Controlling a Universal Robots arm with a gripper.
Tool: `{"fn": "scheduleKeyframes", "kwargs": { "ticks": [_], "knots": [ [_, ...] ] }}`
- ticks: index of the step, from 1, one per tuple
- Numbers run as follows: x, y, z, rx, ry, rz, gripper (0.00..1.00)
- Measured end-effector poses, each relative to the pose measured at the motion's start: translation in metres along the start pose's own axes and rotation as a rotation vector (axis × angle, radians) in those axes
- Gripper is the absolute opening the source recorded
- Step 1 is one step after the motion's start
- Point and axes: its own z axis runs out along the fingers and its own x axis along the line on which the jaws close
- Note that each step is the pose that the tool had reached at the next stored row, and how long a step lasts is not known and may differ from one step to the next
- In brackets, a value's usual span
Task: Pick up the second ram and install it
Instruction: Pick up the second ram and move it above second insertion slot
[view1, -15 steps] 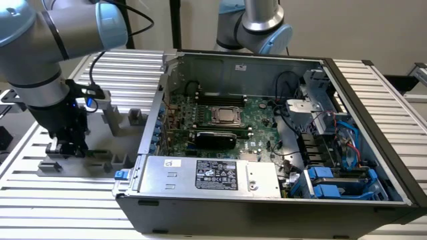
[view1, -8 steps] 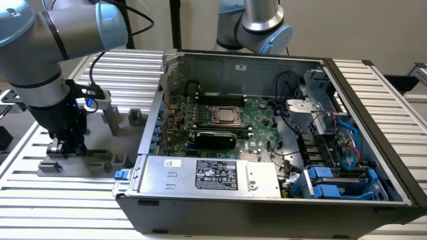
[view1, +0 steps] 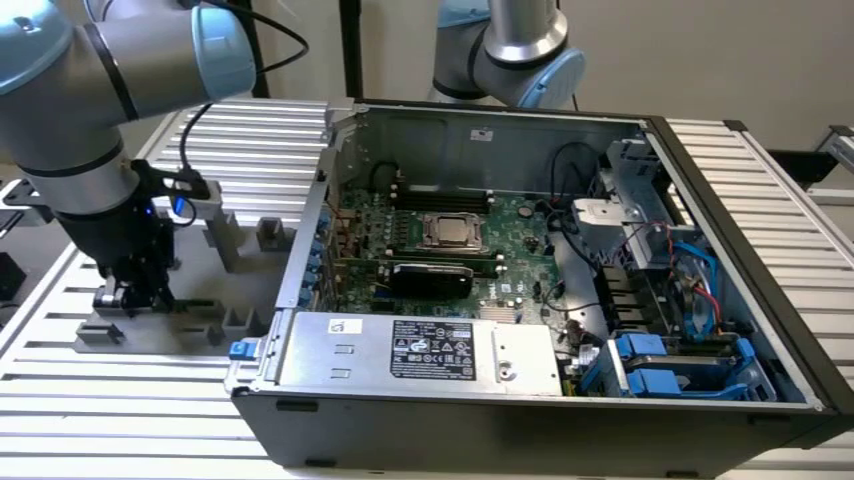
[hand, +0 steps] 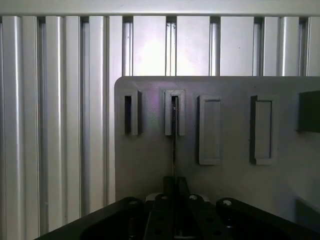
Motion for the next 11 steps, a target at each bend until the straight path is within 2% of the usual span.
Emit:
{"fn": "scheduleKeyframes", "kwargs": {
  "ticks": [11],
  "knots": [
    [0.0072, 0.0, 0.0001, -0.0001, 0.0001, 0.001, 0.0]
  ]
}}
